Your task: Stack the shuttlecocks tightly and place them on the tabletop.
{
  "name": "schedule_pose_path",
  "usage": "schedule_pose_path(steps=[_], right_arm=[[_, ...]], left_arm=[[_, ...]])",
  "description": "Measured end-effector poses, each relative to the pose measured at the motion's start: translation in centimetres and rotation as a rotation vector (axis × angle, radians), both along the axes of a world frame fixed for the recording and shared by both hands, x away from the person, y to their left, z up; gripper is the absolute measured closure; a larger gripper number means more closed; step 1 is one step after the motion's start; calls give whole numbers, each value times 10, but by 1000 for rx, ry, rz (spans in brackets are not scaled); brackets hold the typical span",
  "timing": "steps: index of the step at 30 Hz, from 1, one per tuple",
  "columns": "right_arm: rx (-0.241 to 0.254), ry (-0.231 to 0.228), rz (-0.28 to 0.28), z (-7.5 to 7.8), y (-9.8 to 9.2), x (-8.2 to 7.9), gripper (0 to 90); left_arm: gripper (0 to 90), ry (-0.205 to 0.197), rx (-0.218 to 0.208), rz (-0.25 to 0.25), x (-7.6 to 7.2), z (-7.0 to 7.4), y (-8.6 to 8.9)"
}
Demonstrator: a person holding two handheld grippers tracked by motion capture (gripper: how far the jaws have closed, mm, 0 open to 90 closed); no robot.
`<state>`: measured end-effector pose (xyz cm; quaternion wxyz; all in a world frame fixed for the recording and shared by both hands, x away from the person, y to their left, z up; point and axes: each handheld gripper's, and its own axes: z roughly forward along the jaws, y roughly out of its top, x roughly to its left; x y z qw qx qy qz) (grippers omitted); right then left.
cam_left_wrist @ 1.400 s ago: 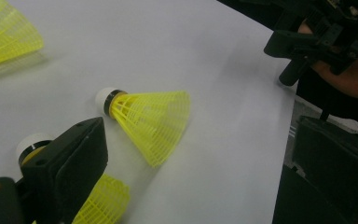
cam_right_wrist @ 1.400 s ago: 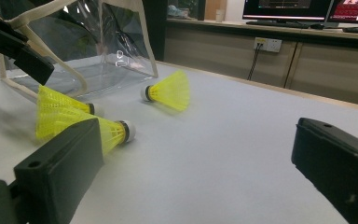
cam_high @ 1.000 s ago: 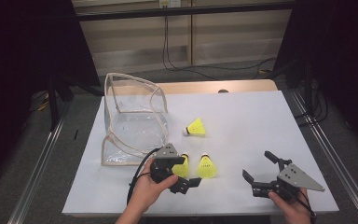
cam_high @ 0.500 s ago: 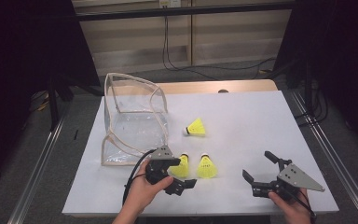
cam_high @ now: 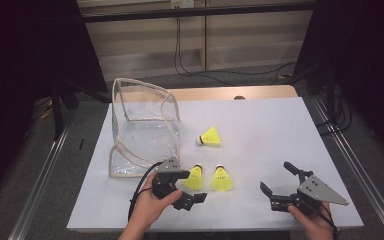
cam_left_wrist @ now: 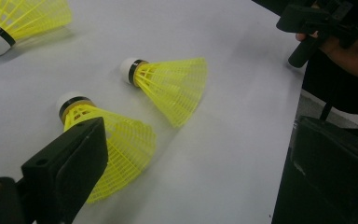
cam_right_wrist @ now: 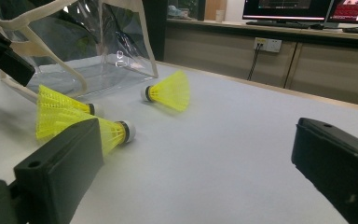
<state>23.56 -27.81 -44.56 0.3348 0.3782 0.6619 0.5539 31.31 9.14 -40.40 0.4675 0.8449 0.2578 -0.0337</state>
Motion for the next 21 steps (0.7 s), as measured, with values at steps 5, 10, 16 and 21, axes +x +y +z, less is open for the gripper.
schedule_pose_path(steps=[5,10,16,21], right_arm=[[1,0,0,0,-1,0,14],[2,0,0,0,0,0,14],[0,1,2,0,1,0,14],[-3,0,1,0,0,0,14]], left_arm=[[48,3,2,0,0,0,3],[48,2,3,4,-1,-1,7],[46,1,-4,24,-2,-1,14],[45,-2,-6,27,-2,-1,19]])
